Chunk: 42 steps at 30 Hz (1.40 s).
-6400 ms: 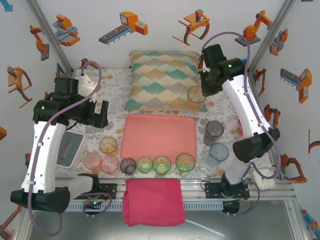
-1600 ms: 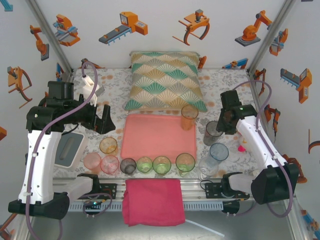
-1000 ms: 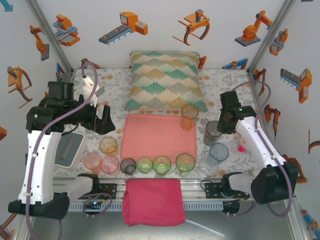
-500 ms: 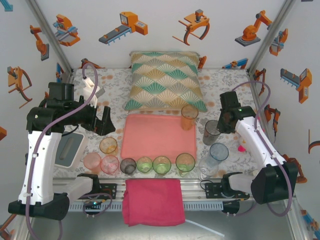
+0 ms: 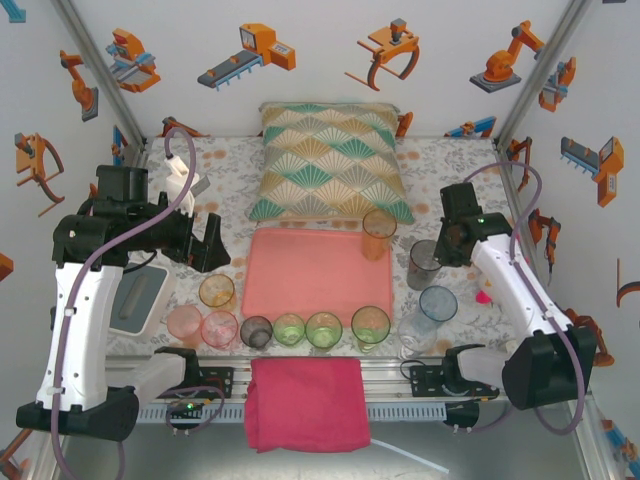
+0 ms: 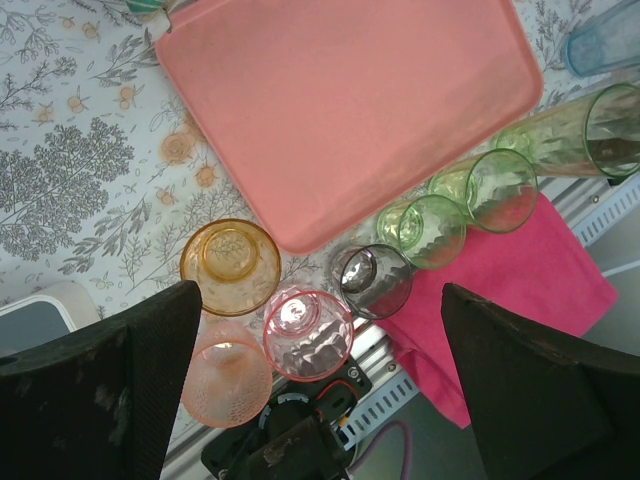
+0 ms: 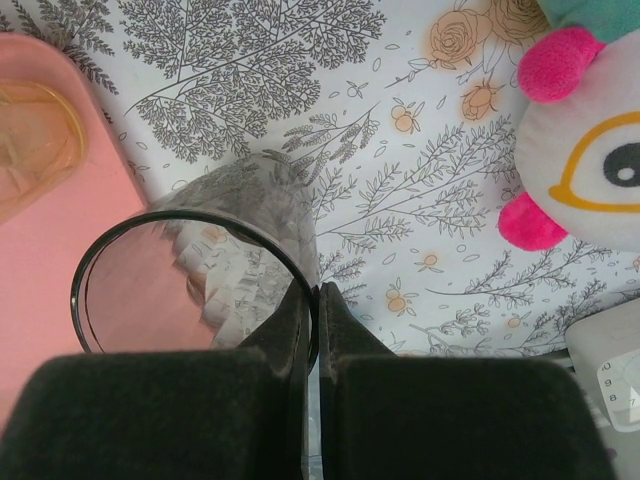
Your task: Place the glasses into the tray
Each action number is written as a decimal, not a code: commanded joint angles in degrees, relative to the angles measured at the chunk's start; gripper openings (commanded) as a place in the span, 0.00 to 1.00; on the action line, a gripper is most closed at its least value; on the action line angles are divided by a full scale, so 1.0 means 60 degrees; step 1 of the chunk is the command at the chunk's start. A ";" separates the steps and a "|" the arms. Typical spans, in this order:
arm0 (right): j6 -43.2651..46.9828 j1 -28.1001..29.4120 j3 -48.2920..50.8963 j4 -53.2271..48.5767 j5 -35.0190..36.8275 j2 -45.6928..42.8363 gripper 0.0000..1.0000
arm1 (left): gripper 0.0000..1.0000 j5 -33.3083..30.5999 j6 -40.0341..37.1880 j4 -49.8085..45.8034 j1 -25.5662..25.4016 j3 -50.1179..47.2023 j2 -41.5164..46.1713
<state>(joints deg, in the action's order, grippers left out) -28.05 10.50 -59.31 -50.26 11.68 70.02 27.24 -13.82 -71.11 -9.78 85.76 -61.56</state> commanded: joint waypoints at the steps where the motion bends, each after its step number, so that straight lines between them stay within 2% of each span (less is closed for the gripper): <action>1: 0.0162 -0.0066 -0.0389 -0.0119 0.0164 -0.0268 0.02 | 0.97 0.0117 -0.0159 -0.0130 -0.0054 0.0065 0.0128; 14: 0.0371 -0.0066 -0.1132 -0.0422 -0.0030 -0.0191 0.00 | 0.97 -0.0305 -0.0348 -0.0072 -0.0011 0.0180 0.0081; 25: 0.0424 -0.0066 -0.1934 -0.0896 -0.0173 0.0095 0.00 | 0.97 -0.0130 -0.0457 0.0051 -0.0040 0.0104 0.0130; 42: 0.0309 -0.0004 -0.2215 -0.1035 -0.0691 0.0115 0.00 | 0.97 0.0072 -0.0296 0.0252 -0.0047 -0.0090 0.0238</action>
<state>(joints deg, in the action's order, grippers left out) -25.96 10.52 -70.67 -56.05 8.36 70.78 26.02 -15.29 -70.17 -9.78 85.36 -60.60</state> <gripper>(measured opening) 0.009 0.972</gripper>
